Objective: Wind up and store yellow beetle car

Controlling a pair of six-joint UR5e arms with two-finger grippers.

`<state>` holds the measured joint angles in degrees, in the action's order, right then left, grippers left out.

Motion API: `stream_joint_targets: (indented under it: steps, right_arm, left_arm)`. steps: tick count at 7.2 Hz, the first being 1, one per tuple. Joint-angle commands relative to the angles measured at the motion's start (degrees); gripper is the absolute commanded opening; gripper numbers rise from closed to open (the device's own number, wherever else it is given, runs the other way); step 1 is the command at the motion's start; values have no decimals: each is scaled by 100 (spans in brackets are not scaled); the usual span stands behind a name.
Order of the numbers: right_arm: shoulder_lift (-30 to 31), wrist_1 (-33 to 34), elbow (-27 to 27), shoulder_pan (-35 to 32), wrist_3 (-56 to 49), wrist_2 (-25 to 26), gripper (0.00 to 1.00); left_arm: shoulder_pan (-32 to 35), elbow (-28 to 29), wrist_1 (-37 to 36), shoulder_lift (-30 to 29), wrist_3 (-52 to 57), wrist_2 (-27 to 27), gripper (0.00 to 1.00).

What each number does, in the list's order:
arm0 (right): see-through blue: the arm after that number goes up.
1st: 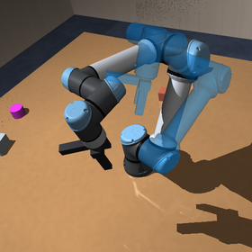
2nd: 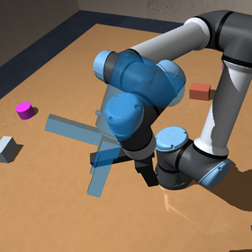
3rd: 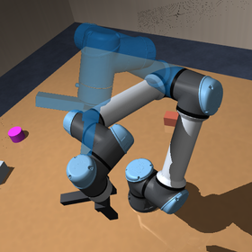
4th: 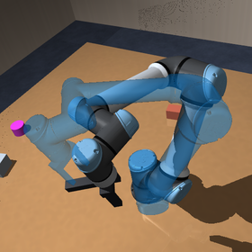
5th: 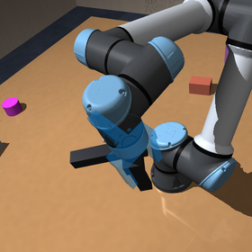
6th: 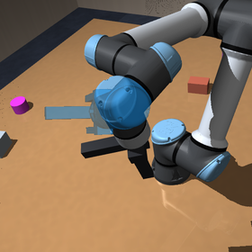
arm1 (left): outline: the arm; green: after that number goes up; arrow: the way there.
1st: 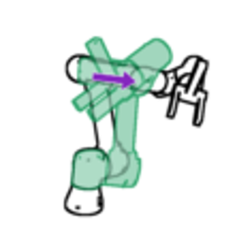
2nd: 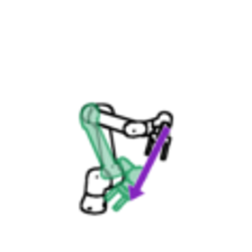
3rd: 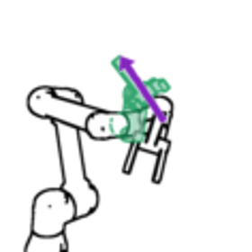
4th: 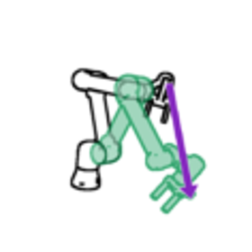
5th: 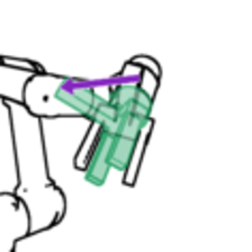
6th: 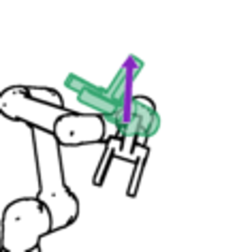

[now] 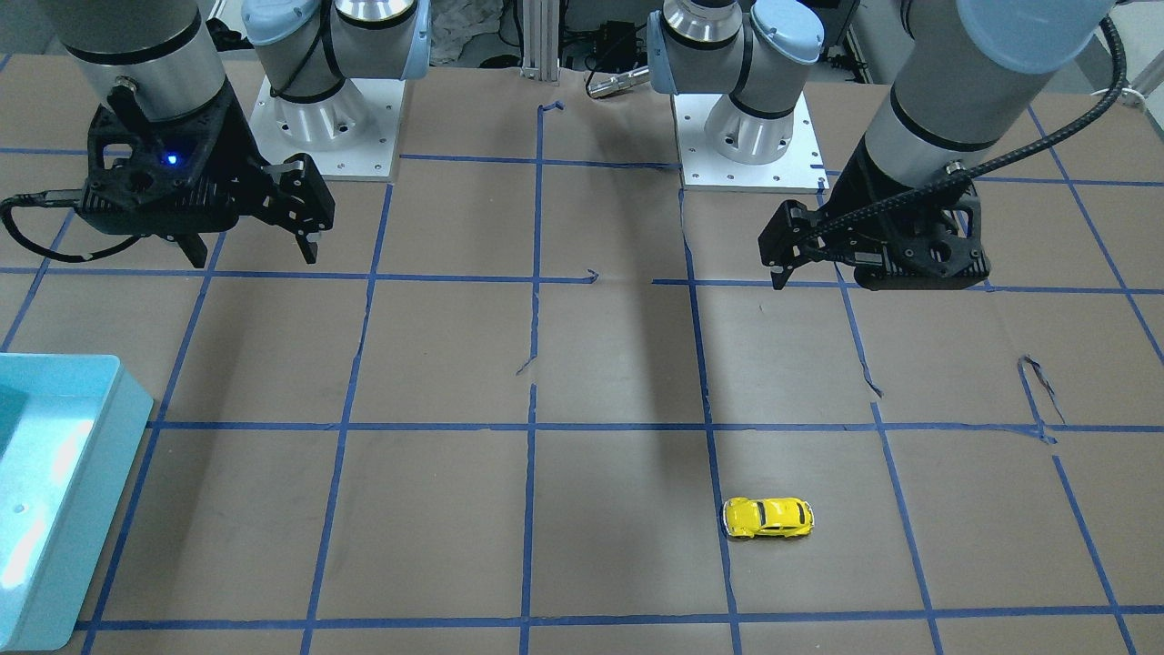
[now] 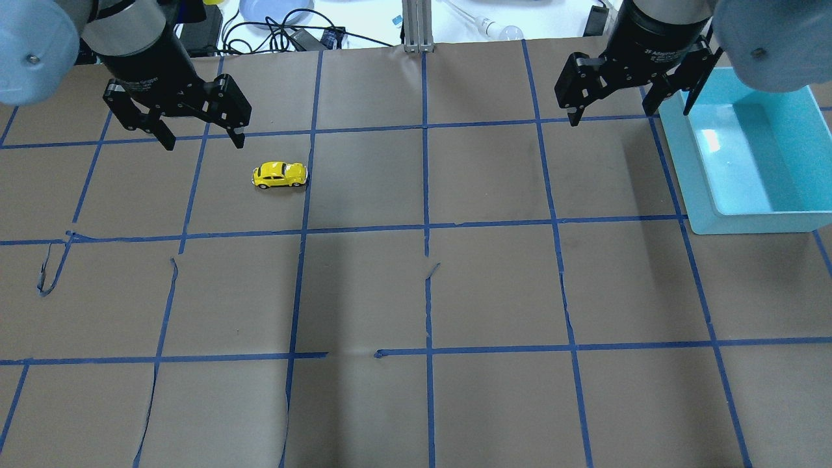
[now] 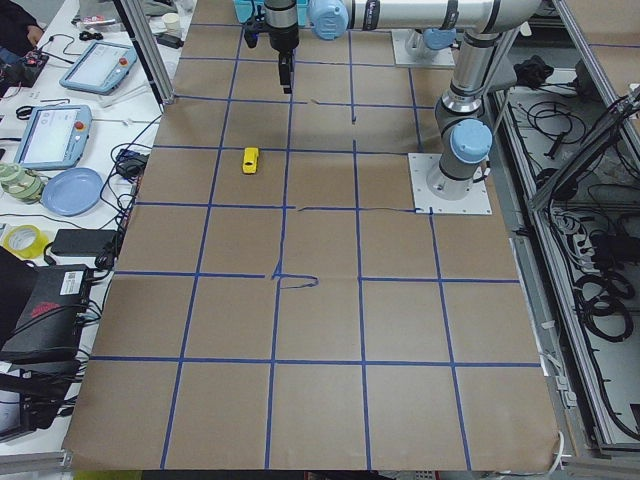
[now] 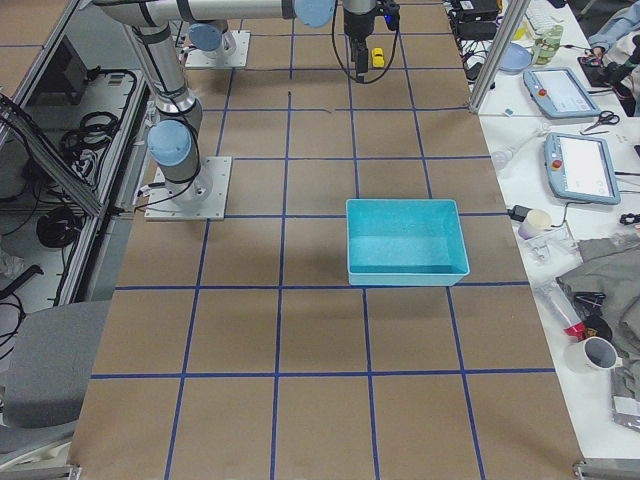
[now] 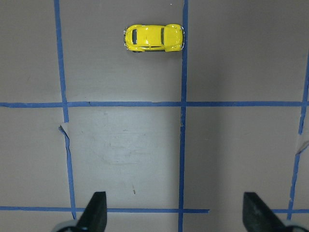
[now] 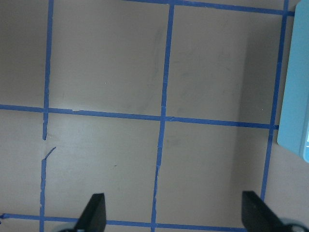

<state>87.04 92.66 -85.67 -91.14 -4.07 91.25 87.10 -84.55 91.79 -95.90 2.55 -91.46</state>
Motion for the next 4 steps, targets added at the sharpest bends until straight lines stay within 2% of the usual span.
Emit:
stream_joint_targets:
  steps: [1, 2, 4]
  right_arm:
    - [6, -2, 33, -9, -24, -106, 100]
    - [6, 6, 41, -9, -42, -281, 100]
    - [6, 7, 42, -9, -33, -292, 100]
  left_arm:
    - [0, 0, -20, 2, 9, 6, 100]
    - [0, 0, -12, 2, 0, 6, 100]
    - [0, 0, -12, 2, 0, 6, 100]
